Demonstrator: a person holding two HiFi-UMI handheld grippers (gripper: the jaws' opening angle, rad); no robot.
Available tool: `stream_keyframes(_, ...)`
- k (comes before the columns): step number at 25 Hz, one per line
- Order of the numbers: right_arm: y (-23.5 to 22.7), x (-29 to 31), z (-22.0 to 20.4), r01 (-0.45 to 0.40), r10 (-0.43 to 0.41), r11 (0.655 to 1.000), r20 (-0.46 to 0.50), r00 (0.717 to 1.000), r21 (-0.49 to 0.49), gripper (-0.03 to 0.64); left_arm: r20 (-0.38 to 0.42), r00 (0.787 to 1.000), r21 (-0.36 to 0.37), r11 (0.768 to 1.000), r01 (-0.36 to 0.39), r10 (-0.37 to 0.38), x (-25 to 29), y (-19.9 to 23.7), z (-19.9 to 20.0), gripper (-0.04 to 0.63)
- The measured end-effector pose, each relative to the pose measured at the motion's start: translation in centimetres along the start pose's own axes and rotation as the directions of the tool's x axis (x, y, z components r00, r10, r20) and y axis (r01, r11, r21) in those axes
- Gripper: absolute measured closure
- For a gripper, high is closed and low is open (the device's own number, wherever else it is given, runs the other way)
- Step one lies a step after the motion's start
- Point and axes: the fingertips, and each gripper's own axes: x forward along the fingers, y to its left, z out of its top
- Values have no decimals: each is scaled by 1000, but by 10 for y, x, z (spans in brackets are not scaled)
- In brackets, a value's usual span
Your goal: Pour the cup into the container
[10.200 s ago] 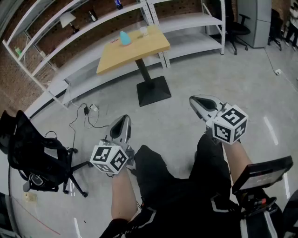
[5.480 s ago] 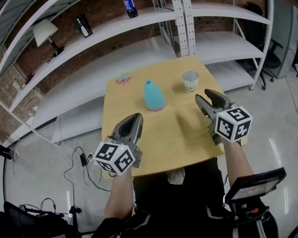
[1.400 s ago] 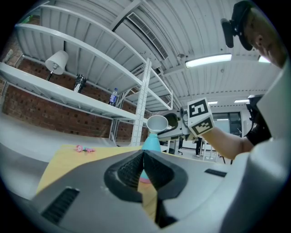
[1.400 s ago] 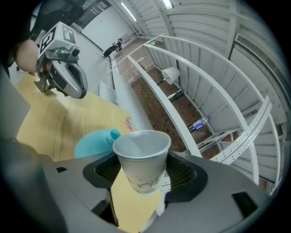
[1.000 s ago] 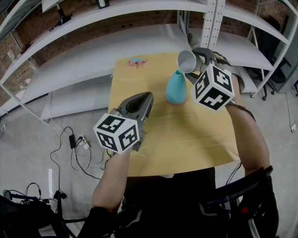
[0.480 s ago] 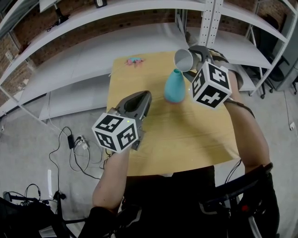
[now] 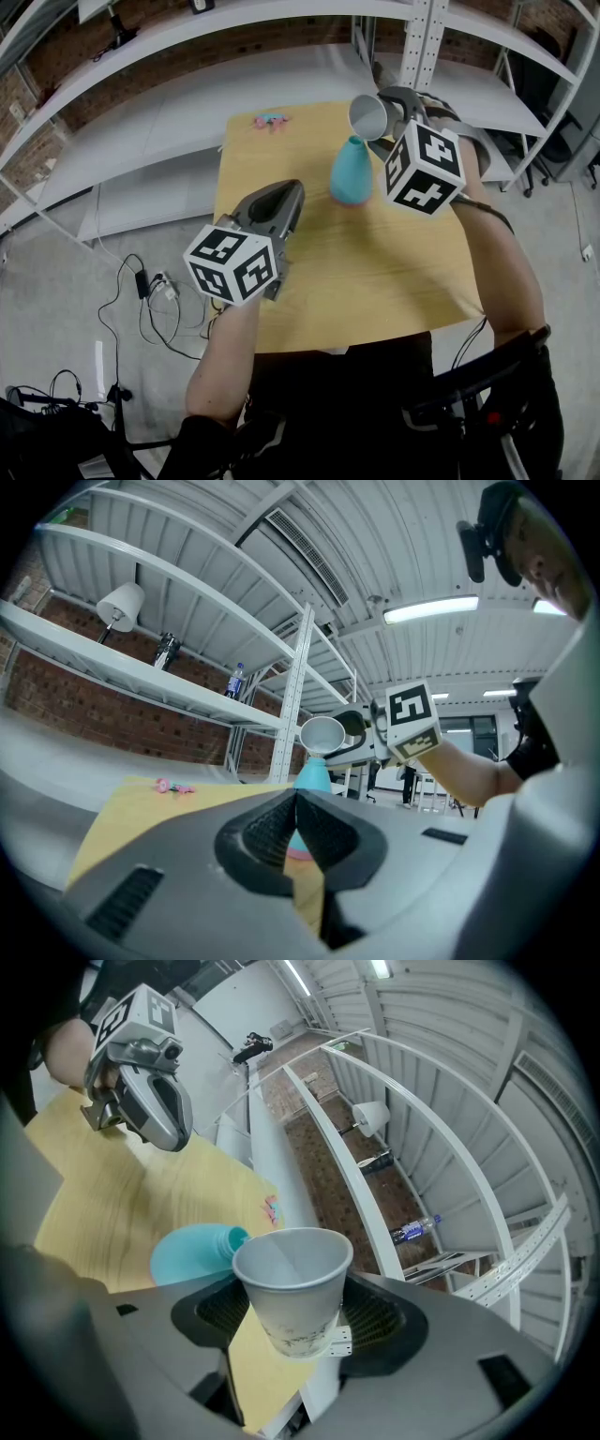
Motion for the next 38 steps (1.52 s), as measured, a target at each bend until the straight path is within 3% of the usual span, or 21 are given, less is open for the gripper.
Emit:
stream_keyframes(17,0,0,-1,0,0,1000,-1,1000,-12,304,-3,1000,2,1000,0,0,0,-1,1,603)
stream_keyframes(21,7,1,-4,-42,39,996,37,999,77,304,-6,1000,0,1000,1,-1,0,-1,-3,604)
stream_keyframes(27,12,3,-16,-104,78,960,107,991,261,304,-10,1000,-1,1000,-9,9,-2,2,-4,604)
stream_keyframes(30,12,1,-31,-143,94,915,146,985,378,304,-13,1000,-3,1000,-14,14,-2,3,-4,604)
stream_keyframes(32,13,2,-44,-183,108,863,180,978,471,304,-16,1000,-6,1000,-14,14,-1,2,-5,604)
stream_keyframes(38,26,6,-88,-316,116,588,309,944,745,304,-24,1000,-16,1000,-7,7,0,-2,-12,603)
